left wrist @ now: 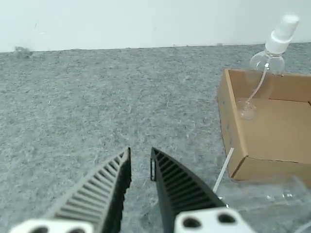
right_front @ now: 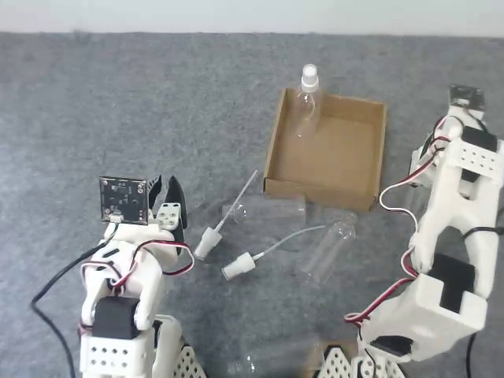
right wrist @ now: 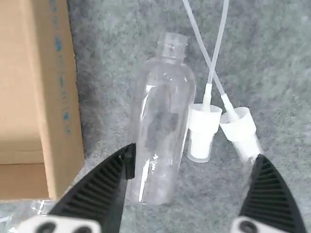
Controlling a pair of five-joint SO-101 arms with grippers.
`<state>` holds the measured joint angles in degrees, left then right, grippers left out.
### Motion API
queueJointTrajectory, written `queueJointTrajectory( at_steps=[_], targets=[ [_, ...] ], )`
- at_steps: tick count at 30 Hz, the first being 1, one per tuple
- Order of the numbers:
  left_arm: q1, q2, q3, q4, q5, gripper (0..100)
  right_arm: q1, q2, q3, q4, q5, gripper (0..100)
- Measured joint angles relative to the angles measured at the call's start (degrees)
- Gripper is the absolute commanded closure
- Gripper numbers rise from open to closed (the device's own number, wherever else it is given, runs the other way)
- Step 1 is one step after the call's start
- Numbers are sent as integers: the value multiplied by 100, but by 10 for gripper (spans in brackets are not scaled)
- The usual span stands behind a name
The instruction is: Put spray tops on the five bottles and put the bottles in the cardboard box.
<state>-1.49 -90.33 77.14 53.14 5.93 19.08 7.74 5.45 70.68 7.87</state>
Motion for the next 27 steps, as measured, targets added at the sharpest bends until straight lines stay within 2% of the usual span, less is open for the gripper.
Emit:
queueJointTrajectory(
  at_steps=[3,10,15,21,23,27],
  targets=[
    [0,0,0,0,0,942,132,0,0,-9,70,685],
    [0,0,0,0,0,942,1020,9,0,-580,958,685],
    [0,0,0,0,0,942,1178,536,0,-607,1582,685],
    [0,-18,246,-149,0,942,1240,1169,-9,-774,1899,686],
    [-9,-9,299,-237,0,942,1345,1327,-9,-976,1899,708],
    [-9,-9,299,-308,0,942,1486,1609,-9,-1266,1908,819]
  ],
)
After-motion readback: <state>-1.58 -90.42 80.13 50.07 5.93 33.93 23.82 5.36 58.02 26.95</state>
